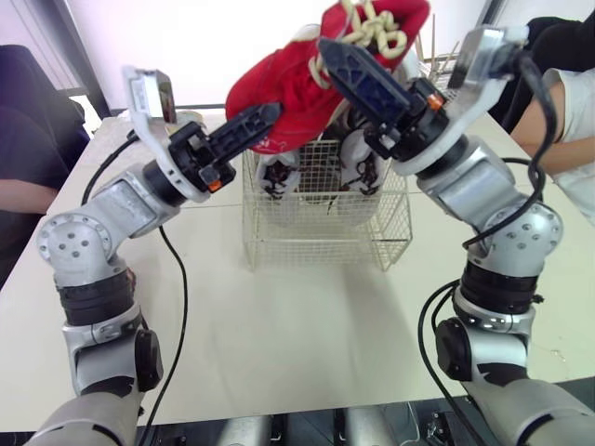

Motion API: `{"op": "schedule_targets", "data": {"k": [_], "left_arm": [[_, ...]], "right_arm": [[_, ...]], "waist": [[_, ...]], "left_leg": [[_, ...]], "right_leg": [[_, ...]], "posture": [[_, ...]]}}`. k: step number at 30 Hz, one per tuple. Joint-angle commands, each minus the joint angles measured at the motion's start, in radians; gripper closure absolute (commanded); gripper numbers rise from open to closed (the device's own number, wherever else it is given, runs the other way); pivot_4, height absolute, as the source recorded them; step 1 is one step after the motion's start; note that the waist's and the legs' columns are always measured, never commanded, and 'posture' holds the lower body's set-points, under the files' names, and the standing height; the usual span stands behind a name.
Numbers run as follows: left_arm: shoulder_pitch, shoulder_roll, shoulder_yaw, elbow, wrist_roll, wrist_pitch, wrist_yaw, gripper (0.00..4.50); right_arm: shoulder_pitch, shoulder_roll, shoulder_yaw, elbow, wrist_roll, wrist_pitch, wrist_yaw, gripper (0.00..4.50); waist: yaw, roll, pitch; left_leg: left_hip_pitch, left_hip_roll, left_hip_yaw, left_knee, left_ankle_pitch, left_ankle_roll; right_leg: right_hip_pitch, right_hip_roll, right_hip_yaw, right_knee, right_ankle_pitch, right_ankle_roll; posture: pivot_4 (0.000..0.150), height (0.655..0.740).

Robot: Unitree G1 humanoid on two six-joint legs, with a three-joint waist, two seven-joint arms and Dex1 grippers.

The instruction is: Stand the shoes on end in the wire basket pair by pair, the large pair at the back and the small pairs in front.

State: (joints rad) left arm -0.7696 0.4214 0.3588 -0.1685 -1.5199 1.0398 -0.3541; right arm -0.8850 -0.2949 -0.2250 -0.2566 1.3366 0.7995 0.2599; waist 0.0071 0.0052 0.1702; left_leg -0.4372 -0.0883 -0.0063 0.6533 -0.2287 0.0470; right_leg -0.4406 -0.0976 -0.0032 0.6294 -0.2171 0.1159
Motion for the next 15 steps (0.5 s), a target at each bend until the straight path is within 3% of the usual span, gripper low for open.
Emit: {"op": "schedule_targets", "data": {"k": [1, 6, 9, 12, 15], "left_arm": [[0.007, 0.008, -0.006, -0.037, -0.026, -0.031, 0.017, 4.24], [0.021, 0.014, -0.014, -0.048, -0.035, -0.048, 0.029, 4.24], [0.030, 0.025, -0.026, -0.054, -0.038, -0.046, 0.019, 4.24], [0.043, 0.066, -0.044, -0.054, -0.024, -0.019, -0.008, 2.83], [0.087, 0.175, -0.077, -0.075, 0.076, 0.002, -0.115, 1.37]], "right_arm": [[-0.029, 0.010, 0.001, -0.026, 0.027, -0.015, 0.004, 1.36], [-0.024, 0.005, 0.002, -0.028, 0.038, -0.010, 0.008, 3.55], [-0.023, -0.008, 0.000, -0.025, 0.034, -0.004, 0.013, 3.76], [-0.027, -0.037, 0.000, -0.024, 0.024, 0.012, 0.017, 3.76], [-0.032, -0.109, 0.009, -0.026, 0.007, 0.049, 0.069, 3.76]], "waist": [[0.000, 0.000, 0.000], [0.000, 0.000, 0.000], [-0.001, 0.000, 0.000], [-0.001, 0.000, 0.000], [-0.006, 0.000, 0.000]], "left_leg": [[0.000, 0.000, 0.000, 0.000, 0.000, 0.000], [0.000, 0.000, 0.000, 0.000, 0.000, 0.000], [0.000, 0.000, 0.000, 0.000, 0.000, 0.000], [0.000, 0.000, 0.000, 0.000, 0.000, 0.000], [0.000, 0.000, 0.000, -0.001, 0.000, 0.000]], "right_leg": [[0.000, 0.000, 0.000, 0.000, 0.000, 0.000], [0.000, 0.000, 0.000, 0.000, 0.000, 0.000], [0.000, 0.000, 0.000, 0.000, 0.000, 0.000], [0.000, 0.000, 0.000, 0.000, 0.000, 0.000], [0.000, 0.000, 0.000, 0.000, 0.000, 0.000]], "posture": [[0.150, 0.7400], [0.150, 0.7400], [0.150, 0.7400], [0.150, 0.7400], [0.150, 0.7400]]}}
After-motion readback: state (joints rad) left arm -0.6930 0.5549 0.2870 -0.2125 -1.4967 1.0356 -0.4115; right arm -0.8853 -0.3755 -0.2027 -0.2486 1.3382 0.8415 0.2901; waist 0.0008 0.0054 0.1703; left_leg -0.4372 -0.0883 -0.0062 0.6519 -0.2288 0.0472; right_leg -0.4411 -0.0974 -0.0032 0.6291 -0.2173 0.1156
